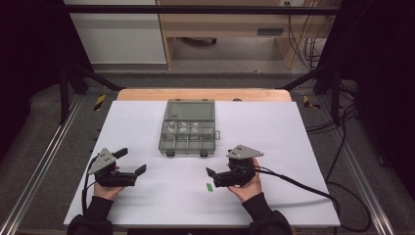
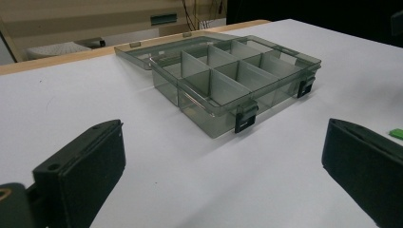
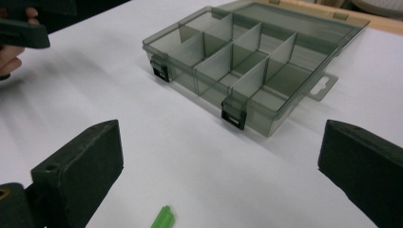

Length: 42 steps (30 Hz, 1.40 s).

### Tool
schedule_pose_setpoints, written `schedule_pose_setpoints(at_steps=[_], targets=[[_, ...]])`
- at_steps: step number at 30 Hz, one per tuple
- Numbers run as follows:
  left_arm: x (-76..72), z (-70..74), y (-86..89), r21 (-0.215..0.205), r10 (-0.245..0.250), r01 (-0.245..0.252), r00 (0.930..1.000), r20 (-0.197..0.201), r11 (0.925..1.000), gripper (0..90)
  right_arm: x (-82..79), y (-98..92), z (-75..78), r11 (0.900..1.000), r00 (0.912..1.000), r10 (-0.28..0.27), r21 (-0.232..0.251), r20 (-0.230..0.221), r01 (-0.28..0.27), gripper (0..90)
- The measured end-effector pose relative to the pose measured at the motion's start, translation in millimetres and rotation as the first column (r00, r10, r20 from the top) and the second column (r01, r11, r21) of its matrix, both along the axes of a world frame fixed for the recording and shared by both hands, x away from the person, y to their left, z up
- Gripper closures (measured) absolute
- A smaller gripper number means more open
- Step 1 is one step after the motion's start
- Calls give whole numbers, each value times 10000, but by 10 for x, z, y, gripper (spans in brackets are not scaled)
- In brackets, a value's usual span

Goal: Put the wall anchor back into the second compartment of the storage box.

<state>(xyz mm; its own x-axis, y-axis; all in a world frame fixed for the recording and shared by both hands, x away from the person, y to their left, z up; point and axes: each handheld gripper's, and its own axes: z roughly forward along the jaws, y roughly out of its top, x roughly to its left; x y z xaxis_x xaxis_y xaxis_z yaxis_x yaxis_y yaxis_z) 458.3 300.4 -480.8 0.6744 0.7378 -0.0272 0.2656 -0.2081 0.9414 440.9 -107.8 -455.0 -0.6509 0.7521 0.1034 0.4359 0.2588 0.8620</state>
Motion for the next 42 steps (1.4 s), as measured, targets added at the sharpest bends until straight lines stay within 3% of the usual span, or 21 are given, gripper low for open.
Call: schedule_pose_setpoints(at_steps=[6, 13, 16, 20, 21, 31, 42], targets=[[-4, 5, 8, -44, 57, -57, 10000, 5, 10000, 4, -60, 14, -108, 9998, 9995, 4, 181, -327, 2, 50], [-6, 5, 6, -35, 36, -36, 10000, -1, 10000, 5, -90, 67, -289, 9989, 9939, 207, -384, -1081, -250, 93], [-6, 5, 5, -22, 36, -36, 10000, -7, 10000, 5, -102, 84, -329, 9982, 9926, 130, -569, -1204, -200, 122], [-6, 4, 3, -7, 40, -40, 10000, -14, 10000, 5, -119, 105, -386, 9961, 9895, 309, -781, -1409, -423, 229], [-5, 4, 4, -11, 39, -39, 10000, -22, 10000, 5, -125, 106, -397, 9952, 9877, 401, -827, -1509, -530, 289], [-5, 3, 3, -8, 29, -29, 10000, -37, 10000, 5, -135, 130, -468, 9896, 9765, 692, -1093, -2041, -930, 504], [-4, 4, 2, 23, 25, -25, 10000, -33, 10000, 6, -135, 136, -479, 9867, 9681, 987, -1039, -2305, -1254, 653]])
